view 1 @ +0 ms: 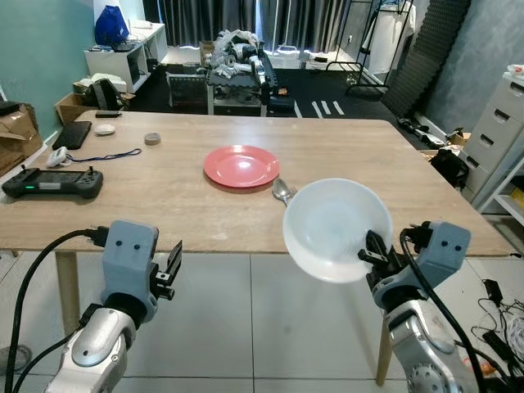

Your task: Setting the table

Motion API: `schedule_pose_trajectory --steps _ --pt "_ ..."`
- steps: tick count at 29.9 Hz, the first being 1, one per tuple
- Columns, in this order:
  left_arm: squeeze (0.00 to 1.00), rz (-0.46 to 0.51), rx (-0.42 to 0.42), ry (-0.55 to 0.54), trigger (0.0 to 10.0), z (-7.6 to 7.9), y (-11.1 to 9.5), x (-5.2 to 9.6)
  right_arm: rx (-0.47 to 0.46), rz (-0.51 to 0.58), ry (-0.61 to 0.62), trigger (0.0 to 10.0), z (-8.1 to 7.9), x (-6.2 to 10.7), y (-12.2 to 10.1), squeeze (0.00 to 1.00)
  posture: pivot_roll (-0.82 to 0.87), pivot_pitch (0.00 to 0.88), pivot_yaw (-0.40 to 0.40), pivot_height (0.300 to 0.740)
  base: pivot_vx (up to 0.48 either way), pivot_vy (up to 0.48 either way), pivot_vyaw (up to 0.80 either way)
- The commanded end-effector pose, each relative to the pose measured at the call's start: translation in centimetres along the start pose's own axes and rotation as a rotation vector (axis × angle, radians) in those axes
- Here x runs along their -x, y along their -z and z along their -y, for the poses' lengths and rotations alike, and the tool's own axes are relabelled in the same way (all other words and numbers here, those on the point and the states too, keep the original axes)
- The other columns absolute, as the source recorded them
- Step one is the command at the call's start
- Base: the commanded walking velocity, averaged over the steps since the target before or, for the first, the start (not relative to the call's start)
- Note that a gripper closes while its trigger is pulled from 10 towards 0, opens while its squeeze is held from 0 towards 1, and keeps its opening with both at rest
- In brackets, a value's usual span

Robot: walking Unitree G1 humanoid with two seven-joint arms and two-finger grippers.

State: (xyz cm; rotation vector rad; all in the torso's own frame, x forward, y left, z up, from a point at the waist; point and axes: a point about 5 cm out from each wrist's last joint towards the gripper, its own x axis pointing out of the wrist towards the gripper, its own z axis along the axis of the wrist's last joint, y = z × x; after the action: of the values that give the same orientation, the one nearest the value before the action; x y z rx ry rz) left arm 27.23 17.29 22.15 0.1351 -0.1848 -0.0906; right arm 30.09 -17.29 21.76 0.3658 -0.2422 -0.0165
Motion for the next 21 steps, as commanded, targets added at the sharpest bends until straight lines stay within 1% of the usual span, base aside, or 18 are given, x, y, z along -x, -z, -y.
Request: schedule_pose_trajectory --steps 1,3,16,21 --pt "0.00 -0.019 0.001 0.001 10.0 0.05 0.45 0.11 0.002 0.003 0.015 10.0 0.30 0.24 0.01 0.00 0.08 0.147 0.054 0.740 0.000 0.000 0.00" --pt "0.00 -0.019 0.001 0.001 10.0 0.05 0.45 0.10 0.001 0.002 0.016 10.0 0.30 0.24 0.02 0.00 0.08 0.147 0.054 0.740 0.000 0.000 0.00" --pt "0.00 -0.032 -0.006 -0.009 10.0 0.00 0.64 0.03 -0.015 -0.005 0.032 10.0 0.56 0.25 0.11 0.00 0.08 0.149 0.053 0.740 0.000 0.000 -0.80" --pt "0.00 -0.048 -0.003 -0.004 10.0 0.12 1.04 0.05 -0.004 -0.020 0.058 10.0 1.08 0.30 0.50 0.00 0.08 0.149 0.052 0.740 0.000 0.000 -0.80"
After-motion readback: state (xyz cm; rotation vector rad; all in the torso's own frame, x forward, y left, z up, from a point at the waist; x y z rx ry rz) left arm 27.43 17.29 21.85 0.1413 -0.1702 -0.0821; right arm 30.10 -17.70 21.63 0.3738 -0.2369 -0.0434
